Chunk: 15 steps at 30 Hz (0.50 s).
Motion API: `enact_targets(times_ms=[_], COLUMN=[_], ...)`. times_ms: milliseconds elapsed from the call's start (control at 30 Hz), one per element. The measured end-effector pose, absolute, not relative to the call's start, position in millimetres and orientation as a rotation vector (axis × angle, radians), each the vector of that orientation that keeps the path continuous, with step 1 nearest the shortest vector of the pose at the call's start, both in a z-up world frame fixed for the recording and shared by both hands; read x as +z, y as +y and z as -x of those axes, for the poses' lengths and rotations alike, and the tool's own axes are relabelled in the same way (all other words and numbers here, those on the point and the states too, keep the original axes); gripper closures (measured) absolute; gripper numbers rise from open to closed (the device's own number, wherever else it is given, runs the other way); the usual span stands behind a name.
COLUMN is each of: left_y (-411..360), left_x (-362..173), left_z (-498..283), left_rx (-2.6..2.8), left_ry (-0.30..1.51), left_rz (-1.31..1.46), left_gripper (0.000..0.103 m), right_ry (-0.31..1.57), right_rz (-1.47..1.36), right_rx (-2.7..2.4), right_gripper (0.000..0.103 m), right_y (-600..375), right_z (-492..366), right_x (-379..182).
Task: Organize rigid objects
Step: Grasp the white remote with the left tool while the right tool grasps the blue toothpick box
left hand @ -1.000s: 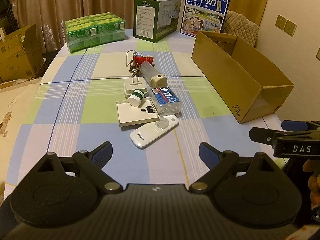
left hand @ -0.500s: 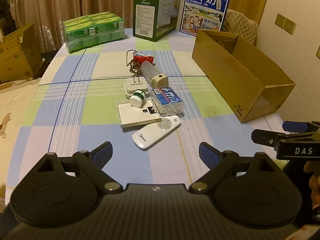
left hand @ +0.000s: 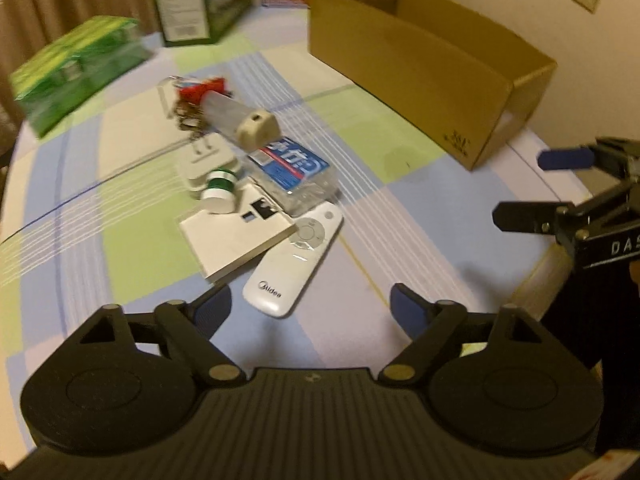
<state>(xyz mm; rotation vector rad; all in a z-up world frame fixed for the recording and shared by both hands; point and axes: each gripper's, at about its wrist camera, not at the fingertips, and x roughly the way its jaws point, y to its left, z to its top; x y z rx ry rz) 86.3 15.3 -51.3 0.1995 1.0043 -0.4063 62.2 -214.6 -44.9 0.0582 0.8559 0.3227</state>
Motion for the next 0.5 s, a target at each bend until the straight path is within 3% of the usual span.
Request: enact_targets(times_ms=[200,500], left_y=[14,9], left_x=[-86,-111], left_z=[-113,-142], left_rx=[-0.509,-0.591], left_ry=[1.063,1.035], left_rz=[-0.266,-0.305], left_gripper=[0.037,0.039], right_ry=[0.872,0.889], right_rz=[-0.05,-0.056], right_rx=[0.341,0.342], right_gripper=[0.002,0.002], right_y=[-206,-196], right_z=[-83,-109], right_x=[-64,-84])
